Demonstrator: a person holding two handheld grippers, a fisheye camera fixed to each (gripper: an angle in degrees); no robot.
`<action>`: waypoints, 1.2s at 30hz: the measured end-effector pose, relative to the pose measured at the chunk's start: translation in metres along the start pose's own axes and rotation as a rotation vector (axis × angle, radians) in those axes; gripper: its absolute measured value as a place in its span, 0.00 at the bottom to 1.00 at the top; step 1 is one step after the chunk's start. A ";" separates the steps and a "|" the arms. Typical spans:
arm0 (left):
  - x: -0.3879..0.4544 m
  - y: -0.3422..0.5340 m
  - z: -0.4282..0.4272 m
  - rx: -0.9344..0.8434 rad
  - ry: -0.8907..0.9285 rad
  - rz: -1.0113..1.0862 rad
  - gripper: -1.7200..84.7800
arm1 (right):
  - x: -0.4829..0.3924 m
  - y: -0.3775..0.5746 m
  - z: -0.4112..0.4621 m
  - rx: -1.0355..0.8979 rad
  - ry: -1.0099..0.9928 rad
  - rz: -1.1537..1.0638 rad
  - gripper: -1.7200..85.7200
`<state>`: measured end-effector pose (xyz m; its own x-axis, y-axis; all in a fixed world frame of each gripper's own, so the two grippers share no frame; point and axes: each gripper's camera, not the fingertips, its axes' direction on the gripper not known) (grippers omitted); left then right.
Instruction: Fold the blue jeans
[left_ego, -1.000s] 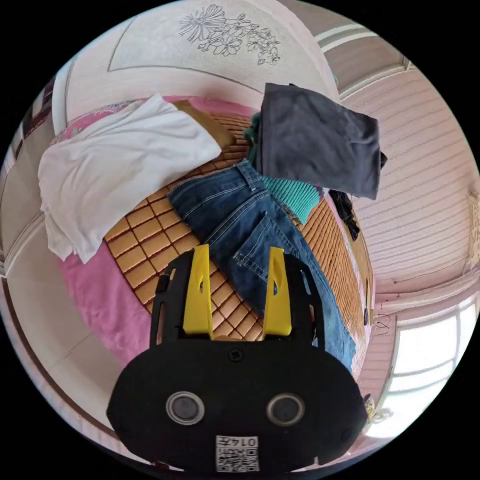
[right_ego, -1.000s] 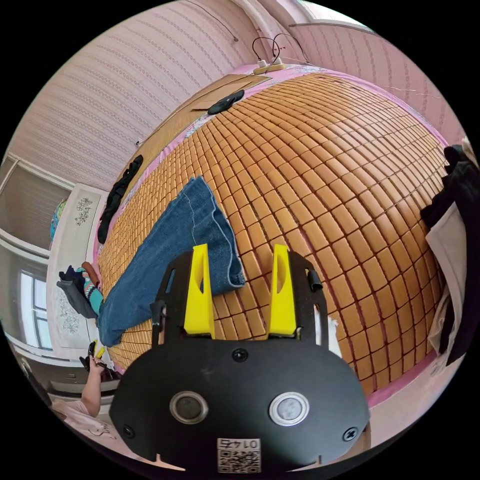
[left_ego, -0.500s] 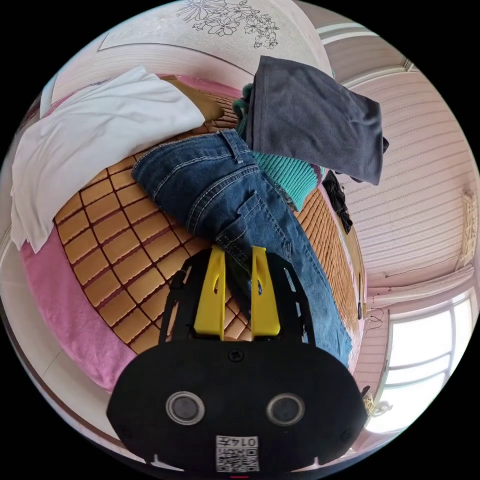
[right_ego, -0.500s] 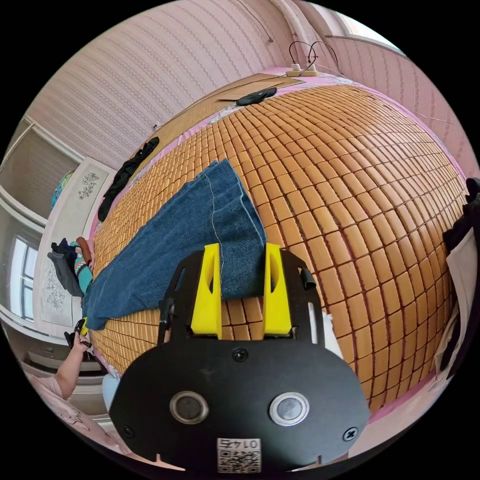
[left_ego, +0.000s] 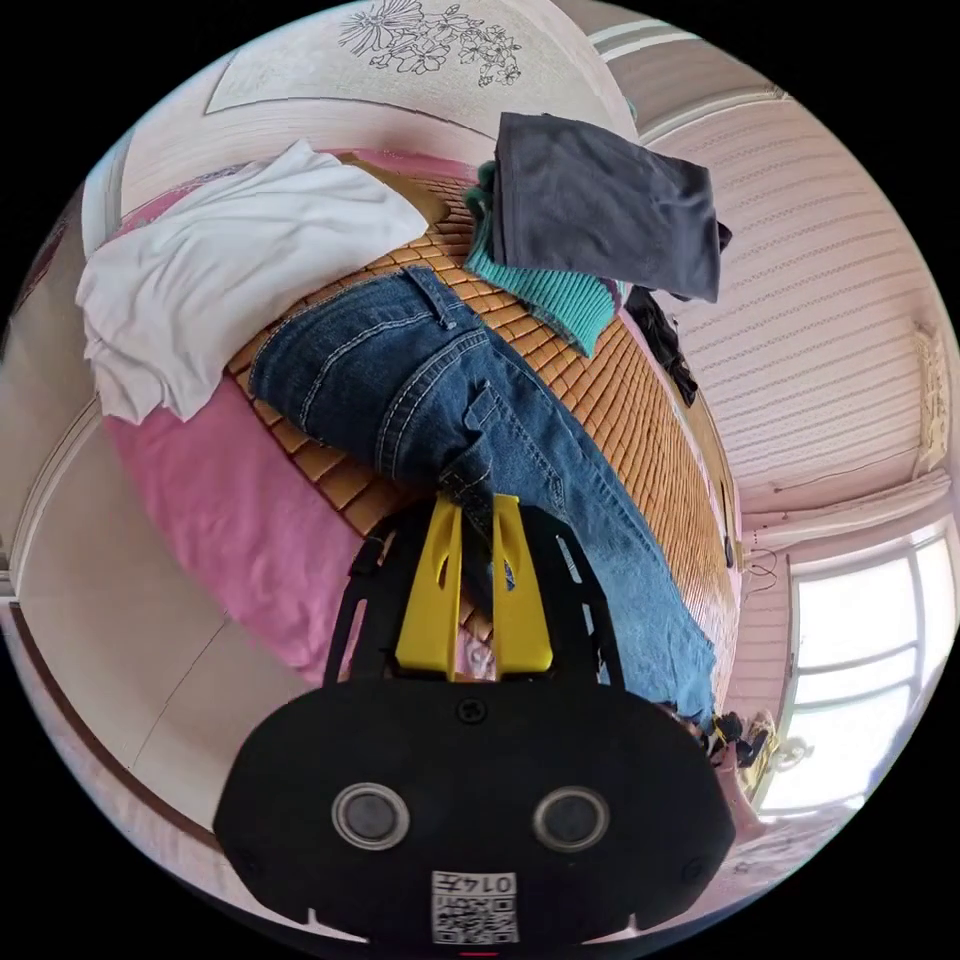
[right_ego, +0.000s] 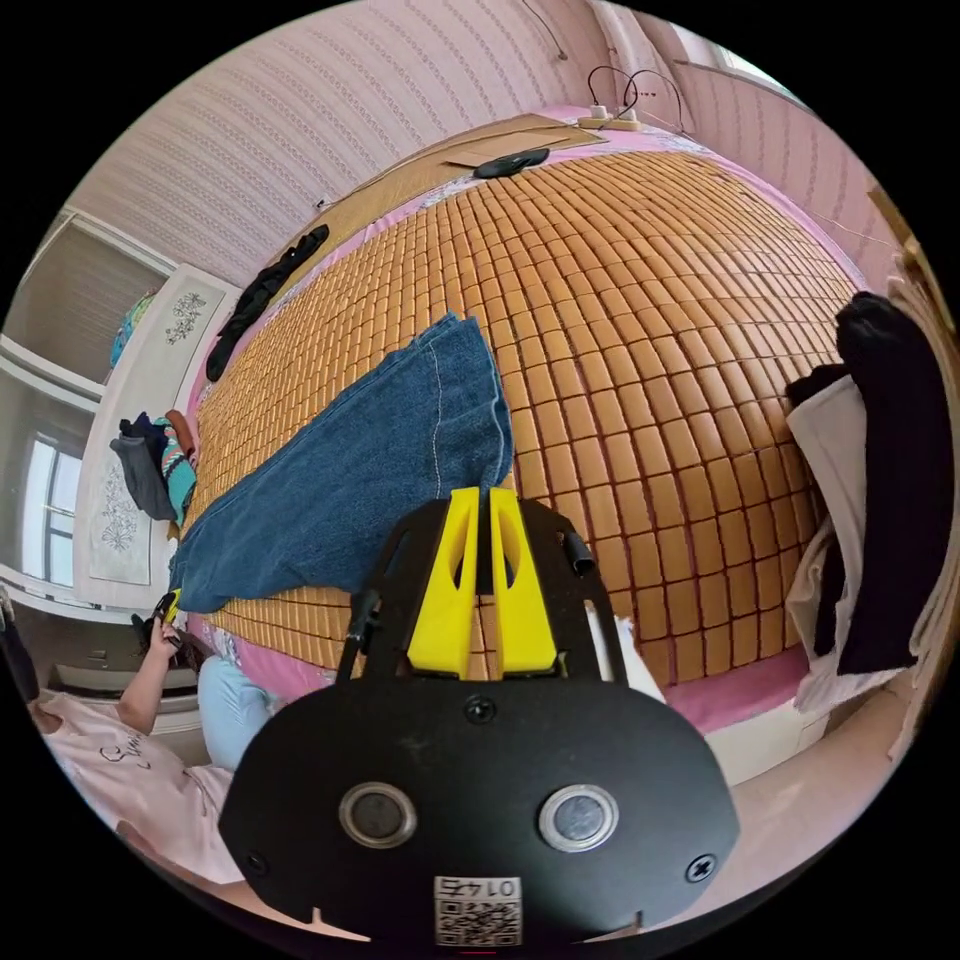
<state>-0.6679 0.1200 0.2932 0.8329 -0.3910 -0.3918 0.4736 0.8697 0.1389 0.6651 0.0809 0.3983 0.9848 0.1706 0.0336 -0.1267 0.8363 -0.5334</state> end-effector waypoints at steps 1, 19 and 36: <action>0.003 0.007 -0.004 -0.016 -0.013 0.012 0.08 | 0.007 0.025 -0.015 -0.010 0.027 0.006 0.03; 0.335 0.101 -0.005 -0.115 -0.284 1.166 0.11 | -0.024 0.050 -0.026 0.029 0.247 -0.001 0.16; 0.535 0.153 0.192 -0.570 -0.239 1.621 0.08 | 0.004 0.055 -0.010 0.060 0.223 0.055 0.07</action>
<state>-0.0949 -0.0143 0.2789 0.3666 0.9290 -0.0511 -0.9266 0.3596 -0.1100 0.6632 0.1224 0.3611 0.9773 0.1034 -0.1851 -0.1814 0.8595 -0.4779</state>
